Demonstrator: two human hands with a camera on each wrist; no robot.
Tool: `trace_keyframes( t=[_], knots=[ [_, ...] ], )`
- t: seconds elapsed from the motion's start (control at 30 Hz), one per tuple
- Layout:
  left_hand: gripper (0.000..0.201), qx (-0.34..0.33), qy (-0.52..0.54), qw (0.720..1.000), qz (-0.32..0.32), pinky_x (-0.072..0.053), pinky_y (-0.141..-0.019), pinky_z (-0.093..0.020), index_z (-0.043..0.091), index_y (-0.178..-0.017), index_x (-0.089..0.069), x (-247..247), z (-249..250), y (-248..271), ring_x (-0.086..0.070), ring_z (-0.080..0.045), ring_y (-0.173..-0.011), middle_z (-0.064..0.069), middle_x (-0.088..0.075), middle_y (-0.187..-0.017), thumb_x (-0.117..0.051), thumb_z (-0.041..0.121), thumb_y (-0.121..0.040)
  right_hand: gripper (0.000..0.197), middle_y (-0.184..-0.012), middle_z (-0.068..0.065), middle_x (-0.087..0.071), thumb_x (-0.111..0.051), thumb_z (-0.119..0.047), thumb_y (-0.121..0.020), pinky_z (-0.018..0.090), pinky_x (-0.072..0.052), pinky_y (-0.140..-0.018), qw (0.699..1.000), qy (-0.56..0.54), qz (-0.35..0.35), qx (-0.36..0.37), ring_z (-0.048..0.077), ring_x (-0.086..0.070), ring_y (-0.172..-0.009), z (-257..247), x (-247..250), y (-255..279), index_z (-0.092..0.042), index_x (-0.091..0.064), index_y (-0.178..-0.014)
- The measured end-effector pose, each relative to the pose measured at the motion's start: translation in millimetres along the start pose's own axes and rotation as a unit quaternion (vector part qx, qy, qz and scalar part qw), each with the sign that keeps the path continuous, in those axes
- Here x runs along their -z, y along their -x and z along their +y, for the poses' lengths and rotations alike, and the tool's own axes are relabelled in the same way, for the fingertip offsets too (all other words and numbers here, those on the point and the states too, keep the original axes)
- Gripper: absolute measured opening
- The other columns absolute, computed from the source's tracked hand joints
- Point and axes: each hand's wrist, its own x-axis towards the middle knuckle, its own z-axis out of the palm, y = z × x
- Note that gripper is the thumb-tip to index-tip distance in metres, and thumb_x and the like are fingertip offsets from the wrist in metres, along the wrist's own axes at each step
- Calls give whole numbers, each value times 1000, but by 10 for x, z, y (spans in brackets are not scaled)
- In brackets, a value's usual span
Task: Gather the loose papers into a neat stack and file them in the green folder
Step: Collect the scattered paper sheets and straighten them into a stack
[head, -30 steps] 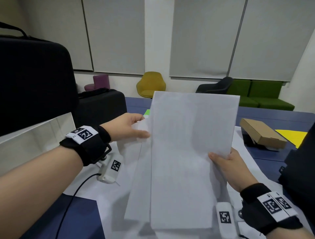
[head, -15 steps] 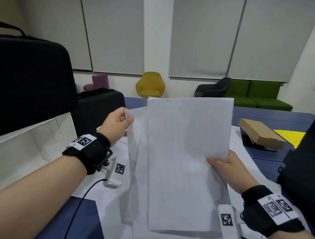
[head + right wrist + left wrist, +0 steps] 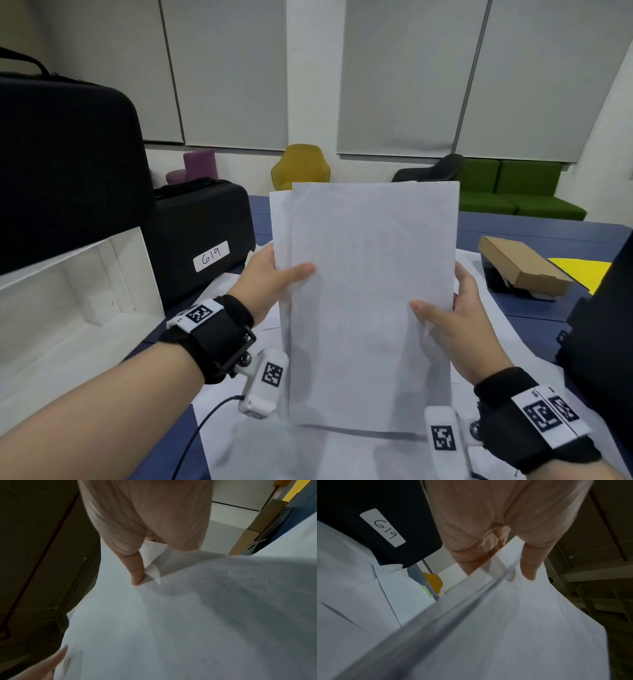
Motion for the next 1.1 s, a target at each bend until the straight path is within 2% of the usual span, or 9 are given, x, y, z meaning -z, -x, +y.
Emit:
trace_keyframes(
  t=[0.1,0.2,0.37,0.43,0.6,0.77,0.97,1.03,1.1],
  knots=[
    [43,-6,29,1000,6,-53,-95,-44,4,-123,-60,-86,-3,-1,-67,-31,-109,-12,-71,-117,-72,3,-82,48,-113,4,-71,-63,3,-87,34,-57,-81,1000,-17,-21,-3,25,-69,-103,-67,-19,16,-14,-51,-130],
    [45,-36,41,998,30,-52,-97,-49,4,-118,-63,-159,73,-25,-68,-32,-107,-13,-71,-115,-71,14,-75,27,-107,4,-74,-61,0,-89,34,-58,-79,999,-2,-31,17,27,-71,-99,-163,-46,45,-13,-63,-113],
    [42,-85,51,995,20,-55,-92,-44,5,-117,-64,-247,334,-8,-69,-30,-105,-12,-72,-114,-69,15,-76,32,-112,6,-73,-64,-6,-87,43,-54,-90,997,-22,-33,63,26,-69,-103,-307,-32,-8,-12,-62,-118],
    [37,-102,58,993,13,-56,-88,-40,8,-112,-66,-250,405,15,-70,-27,-102,-9,-73,-110,-70,14,-76,41,-114,5,-72,-67,-12,-80,42,-55,-91,996,-41,-40,75,25,-69,-105,-359,-27,-25,-14,-58,-120],
    [33,-117,60,991,-7,-57,-82,-36,13,-107,-68,-231,431,69,-71,-26,-98,-8,-74,-107,-74,12,-75,46,-114,3,-72,-70,-9,-74,41,-53,-90,993,-54,-60,83,24,-68,-106,-469,-13,-43,-19,-58,-116],
    [38,-107,37,993,-26,-53,-92,-44,16,-108,-70,-289,437,75,-69,-29,-105,-9,-73,-111,-79,18,-71,42,-111,8,-73,-72,-12,-69,43,-54,-92,991,-40,-100,78,28,-69,-104,-593,-37,-49,-13,-66,-111],
    [34,-81,35,995,-50,-53,-95,-43,15,-112,-68,-301,506,76,-69,-28,-106,-8,-73,-113,-71,14,-77,40,-115,10,-71,-70,-10,-73,47,-50,-97,988,-35,-127,80,29,-67,-108,-615,14,-73,-14,-66,-112],
    [36,-55,29,996,-57,-51,-98,-46,13,-114,-68,-303,462,79,-68,-28,-108,-7,-72,-114,-71,13,-78,40,-117,8,-71,-73,-18,-73,47,-48,-99,988,-25,-138,58,27,-66,-110,-541,14,-64,-17,-68,-113],
    [34,-44,26,998,-48,-48,-101,-50,12,-116,-67,-319,411,80,-67,-29,-109,-8,-72,-115,-71,13,-82,43,-115,4,-72,-80,-40,-65,45,-49,-97,990,-4,-128,55,24,-67,-109,-479,-2,-54,-26,-74,-106]
  ],
)
